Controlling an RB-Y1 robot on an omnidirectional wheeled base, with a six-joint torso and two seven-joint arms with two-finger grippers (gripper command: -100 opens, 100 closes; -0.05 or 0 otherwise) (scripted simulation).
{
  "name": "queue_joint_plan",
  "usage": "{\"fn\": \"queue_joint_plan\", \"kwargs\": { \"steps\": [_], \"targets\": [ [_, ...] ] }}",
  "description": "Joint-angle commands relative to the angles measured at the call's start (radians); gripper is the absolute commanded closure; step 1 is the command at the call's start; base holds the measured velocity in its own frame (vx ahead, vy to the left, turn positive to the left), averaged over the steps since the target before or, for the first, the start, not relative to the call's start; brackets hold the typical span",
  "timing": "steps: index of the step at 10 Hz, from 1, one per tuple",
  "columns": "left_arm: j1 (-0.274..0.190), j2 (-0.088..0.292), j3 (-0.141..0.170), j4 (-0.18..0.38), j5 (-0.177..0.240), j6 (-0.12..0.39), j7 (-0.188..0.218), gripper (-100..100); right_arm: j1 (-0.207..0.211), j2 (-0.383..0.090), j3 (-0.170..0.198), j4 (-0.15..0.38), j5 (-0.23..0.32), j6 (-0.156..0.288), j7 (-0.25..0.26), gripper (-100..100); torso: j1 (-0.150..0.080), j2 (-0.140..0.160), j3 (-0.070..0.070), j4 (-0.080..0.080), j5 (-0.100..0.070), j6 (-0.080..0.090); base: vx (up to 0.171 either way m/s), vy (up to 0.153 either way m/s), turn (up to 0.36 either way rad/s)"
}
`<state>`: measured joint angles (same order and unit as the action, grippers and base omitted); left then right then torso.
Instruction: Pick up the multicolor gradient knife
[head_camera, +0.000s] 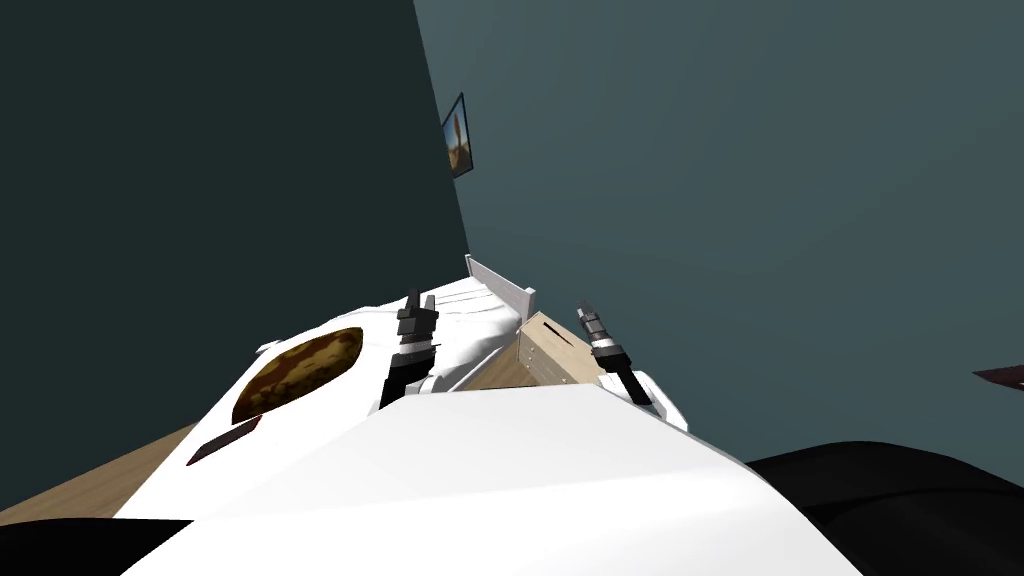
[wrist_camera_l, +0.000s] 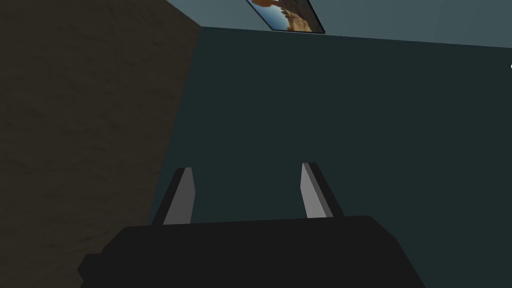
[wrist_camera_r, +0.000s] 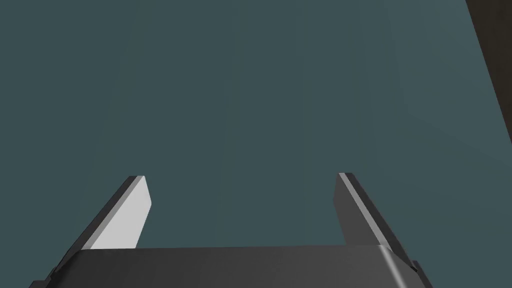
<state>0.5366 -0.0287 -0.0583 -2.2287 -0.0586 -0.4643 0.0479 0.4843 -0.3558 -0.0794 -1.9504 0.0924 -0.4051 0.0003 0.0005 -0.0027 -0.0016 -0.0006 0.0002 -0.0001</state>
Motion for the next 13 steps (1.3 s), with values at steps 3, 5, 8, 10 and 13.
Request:
{"fn": "queue_joint_plan", "kwargs": {
  "steps": [3, 5, 8, 10, 13],
  "targets": [
    [0.000, 0.000, 0.000, 0.000, 0.000, 0.000, 0.000, 0, 0.004, -0.077, 0.015, 0.116, 0.083, -0.007, 0.007, -100, 0.000, 0.000, 0.000, 0.000, 0.000, 0.000, 0.047, 0.022, 0.212],
    [0.000, 0.000, 0.000, 0.000, 0.000, 0.000, 0.000, 0, 0.001, -0.108, 0.022, 0.171, 0.118, -0.012, 0.007, -100, 0.001, 0.000, 0.000, 0.000, 0.000, 0.001, 0.040, 0.020, 0.132],
    [0.000, 0.000, 0.000, 0.000, 0.000, 0.000, 0.000, 0, -0.003, -0.166, 0.039, 0.285, 0.193, -0.024, 0.006, -100, 0.001, -0.001, -0.001, 0.000, 0.000, 0.001, 0.058, 0.025, 0.220],
    [0.000, 0.000, 0.000, 0.000, 0.000, 0.000, 0.000, 0, -0.005, -0.194, 0.049, 0.345, 0.232, -0.031, 0.005, -100, 0.001, 0.000, 0.000, 0.000, 0.000, 0.001, 0.042, 0.021, 0.168],
    [0.000, 0.000, 0.000, 0.000, 0.000, 0.000, 0.000, 0, -0.007, -0.221, 0.061, 0.401, 0.271, -0.038, 0.003, -100, 0.000, 0.002, 0.001, 0.000, 0.000, 0.001, 0.027, 0.008, 0.105]
  ]
}}
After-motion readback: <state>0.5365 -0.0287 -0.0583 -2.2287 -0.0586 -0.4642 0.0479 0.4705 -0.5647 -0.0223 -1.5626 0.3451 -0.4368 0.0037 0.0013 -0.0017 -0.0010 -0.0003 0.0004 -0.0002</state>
